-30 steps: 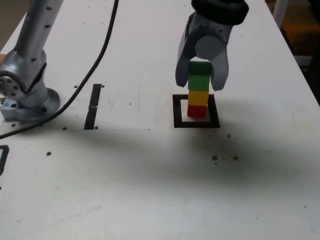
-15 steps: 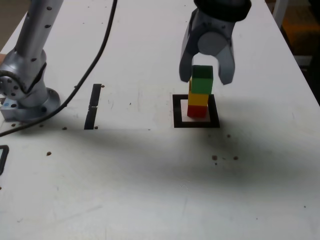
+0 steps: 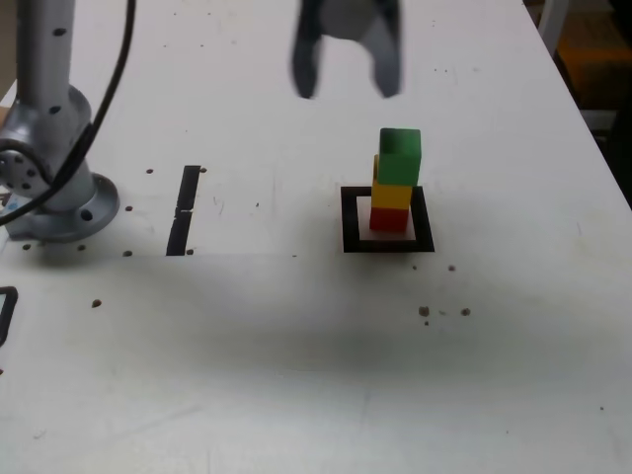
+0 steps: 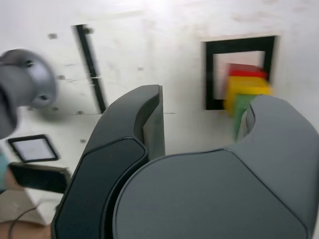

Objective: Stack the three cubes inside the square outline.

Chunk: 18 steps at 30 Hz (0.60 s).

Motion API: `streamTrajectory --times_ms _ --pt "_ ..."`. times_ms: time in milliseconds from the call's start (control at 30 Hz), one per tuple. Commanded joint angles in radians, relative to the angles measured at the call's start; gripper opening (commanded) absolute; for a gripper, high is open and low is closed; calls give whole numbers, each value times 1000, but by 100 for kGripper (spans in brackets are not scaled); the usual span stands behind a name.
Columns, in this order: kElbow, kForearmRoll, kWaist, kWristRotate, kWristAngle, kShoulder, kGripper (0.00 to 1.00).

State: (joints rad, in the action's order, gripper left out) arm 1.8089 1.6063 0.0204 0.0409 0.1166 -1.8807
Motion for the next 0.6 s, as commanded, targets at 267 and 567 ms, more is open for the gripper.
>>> streamTrajectory --times_ms 267,567 --pt "-266 -57 -2 38 57 90 65" --pt "-551 -248 -1 32 152 107 65"
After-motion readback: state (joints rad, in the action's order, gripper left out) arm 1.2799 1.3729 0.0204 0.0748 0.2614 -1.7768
